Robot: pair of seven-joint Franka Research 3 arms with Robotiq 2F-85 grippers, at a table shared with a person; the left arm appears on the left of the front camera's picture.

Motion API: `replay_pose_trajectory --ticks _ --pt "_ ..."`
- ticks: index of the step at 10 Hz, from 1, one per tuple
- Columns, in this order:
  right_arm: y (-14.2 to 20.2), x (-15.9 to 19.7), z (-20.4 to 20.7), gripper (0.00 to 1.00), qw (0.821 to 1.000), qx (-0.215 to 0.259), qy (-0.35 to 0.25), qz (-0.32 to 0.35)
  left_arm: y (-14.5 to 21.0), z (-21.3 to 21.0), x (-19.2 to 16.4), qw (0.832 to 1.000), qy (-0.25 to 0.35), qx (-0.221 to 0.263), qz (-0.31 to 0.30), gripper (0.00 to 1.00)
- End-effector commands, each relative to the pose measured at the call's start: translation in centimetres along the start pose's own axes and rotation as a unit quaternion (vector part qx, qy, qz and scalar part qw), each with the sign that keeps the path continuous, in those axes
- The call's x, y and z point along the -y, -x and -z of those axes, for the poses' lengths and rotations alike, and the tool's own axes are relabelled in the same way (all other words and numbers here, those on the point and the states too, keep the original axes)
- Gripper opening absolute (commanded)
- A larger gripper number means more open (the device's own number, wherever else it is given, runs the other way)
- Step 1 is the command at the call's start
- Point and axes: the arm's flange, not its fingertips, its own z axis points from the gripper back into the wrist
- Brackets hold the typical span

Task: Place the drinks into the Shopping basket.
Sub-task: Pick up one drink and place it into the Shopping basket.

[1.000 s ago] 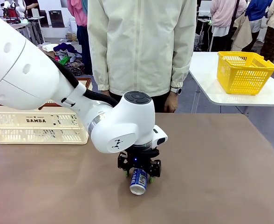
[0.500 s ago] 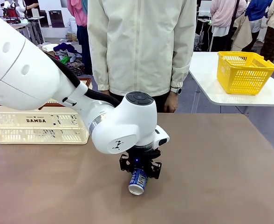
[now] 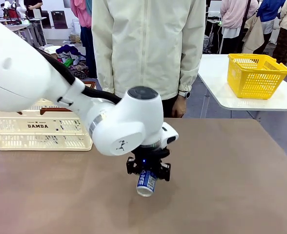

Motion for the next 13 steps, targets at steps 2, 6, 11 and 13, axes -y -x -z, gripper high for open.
replay_pose_trajectory --ticks 2,6,11,13 --pt "-0.3 -0.6 -0.1 1.0 1.0 0.007 -0.007 0.001 2.8 -15.7 -3.8 0.999 0.014 -0.012 0.026 0.0" --pt "-0.3 -0.6 -0.1 1.0 1.0 0.007 -0.007 0.001 3.9 -25.3 -8.9 0.998 0.026 0.026 -0.057 0.0" --pt "-0.3 -0.6 -0.1 1.0 1.0 0.007 -0.007 0.001 4.1 -27.1 -9.7 0.997 0.014 0.027 -0.068 0.0" --pt "-0.3 -0.6 -0.1 1.0 1.0 0.007 -0.007 0.001 0.4 -25.9 -13.8 0.988 0.04 -0.009 -0.148 0.0"
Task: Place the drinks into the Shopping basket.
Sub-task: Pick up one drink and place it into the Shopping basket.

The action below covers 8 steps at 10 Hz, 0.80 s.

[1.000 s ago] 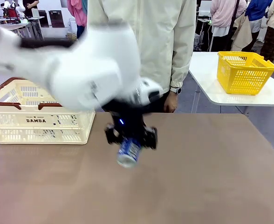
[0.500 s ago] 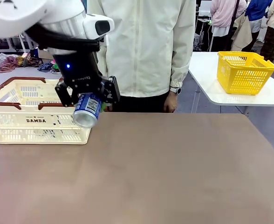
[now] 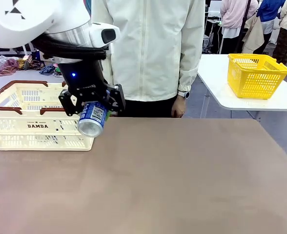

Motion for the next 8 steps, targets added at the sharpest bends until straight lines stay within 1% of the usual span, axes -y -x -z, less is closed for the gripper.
replay_pose_trajectory --ticks 1,2,3,4,5,6,7,8 --pt "-0.3 -0.6 0.0 1.0 1.0 0.006 -0.006 0.002 -8.9 0.0 -6.3 0.999 0.027 -0.028 -0.035 0.0" --pt "-0.3 -0.6 0.0 1.0 1.0 0.006 -0.006 0.002 -12.2 1.0 -9.8 0.999 0.019 -0.02 -0.034 0.0" --pt "-0.3 -0.6 0.0 1.0 1.0 0.006 -0.006 0.002 -15.2 2.6 -13.3 0.999 -0.013 -0.005 -0.04 0.0" --pt "-0.3 -0.6 0.0 1.0 1.0 0.006 -0.006 0.002 -17.3 3.8 -16.2 0.998 0.024 -0.017 -0.049 0.0" --pt "-0.3 -0.6 0.0 1.0 1.0 0.006 -0.006 0.002 -18.7 4.4 -18.4 0.996 0.013 -0.024 -0.088 0.0" --pt "-0.3 -0.6 0.0 1.0 1.0 0.006 -0.006 0.002 -20.0 4.4 -19.9 0.99 0.011 -0.016 -0.136 0.0" --pt "-0.3 -0.6 0.0 1.0 1.0 0.006 -0.006 0.002 -21.1 4.1 -20.9 0.978 0.033 -0.032 -0.205 0.0" --pt "-0.3 -0.6 0.0 1.0 1.0 0.006 -0.006 0.002 -19.6 6.2 -21.4 0.995 0.006 -0.021 -0.101 0.0"
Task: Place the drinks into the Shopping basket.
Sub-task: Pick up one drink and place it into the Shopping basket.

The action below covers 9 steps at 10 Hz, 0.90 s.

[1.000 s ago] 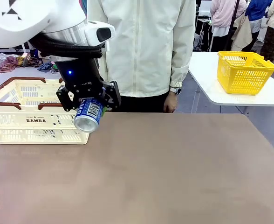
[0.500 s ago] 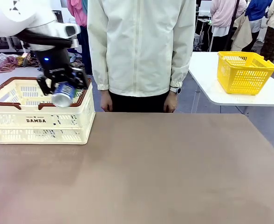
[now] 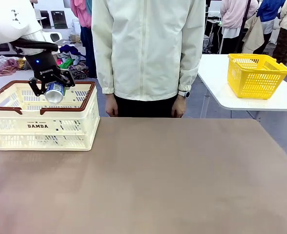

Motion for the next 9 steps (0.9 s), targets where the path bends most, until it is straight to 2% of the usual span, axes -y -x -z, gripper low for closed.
replay_pose_trajectory --ticks 1,3,4,5,6,7,9 --pt "-0.3 -0.6 0.0 1.0 1.0 0.006 -0.006 0.001 1.4 0.0 0.4 0.999 -0.006 0.008 0.045 0.0" --pt "-0.3 -0.6 0.0 1.0 1.0 0.006 -0.006 0.001 1.4 0.0 0.4 0.999 -0.006 0.008 0.045 0.0" --pt "-0.3 -0.6 0.0 1.0 1.0 0.006 -0.006 0.001 0.6 0.4 0.7 1.0 -0.004 -0.003 0.026 0.0" --pt "-0.3 -0.6 0.0 1.0 1.0 0.006 -0.006 0.001 -3.5 1.5 1.1 0.998 -0.031 -0.022 0.046 0.0" --pt "-0.3 -0.6 0.0 1.0 1.0 0.006 -0.006 0.001 -6.8 2.9 0.9 0.997 -0.027 -0.019 0.064 0.0" --pt "-0.3 -0.6 0.0 1.0 1.0 0.006 -0.006 0.001 -8.1 3.9 0.6 0.997 -0.028 0.0 0.071 0.0" --pt "-0.3 -0.6 0.0 1.0 1.0 0.006 -0.006 0.001 -8.8 5.2 0.2 0.996 -0.024 0.003 0.09 0.0"
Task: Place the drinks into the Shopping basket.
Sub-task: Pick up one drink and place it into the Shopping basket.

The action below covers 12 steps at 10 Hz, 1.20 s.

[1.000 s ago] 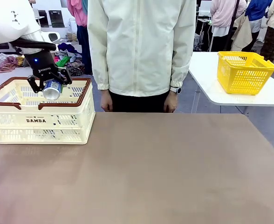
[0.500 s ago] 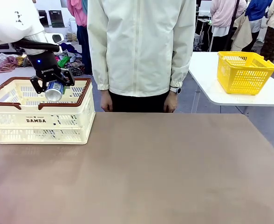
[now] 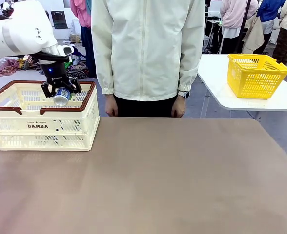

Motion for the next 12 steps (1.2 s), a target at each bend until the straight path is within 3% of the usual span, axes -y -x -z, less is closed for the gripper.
replay_pose_trajectory --ticks 1,6,12 --pt "-0.3 -0.6 0.0 1.0 1.0 0.006 -0.006 0.001 -0.5 -0.8 -0.3 1.0 0.006 0.003 0.018 0.0" --pt "-0.3 -0.6 0.0 1.0 1.0 0.006 -0.006 0.001 -1.0 2.2 -1.9 1.0 0.0 -0.025 0.017 0.0" --pt "-0.3 -0.6 0.0 1.0 1.0 0.006 -0.006 0.001 -1.9 7.2 -1.2 0.999 -0.017 -0.037 0.022 0.0"
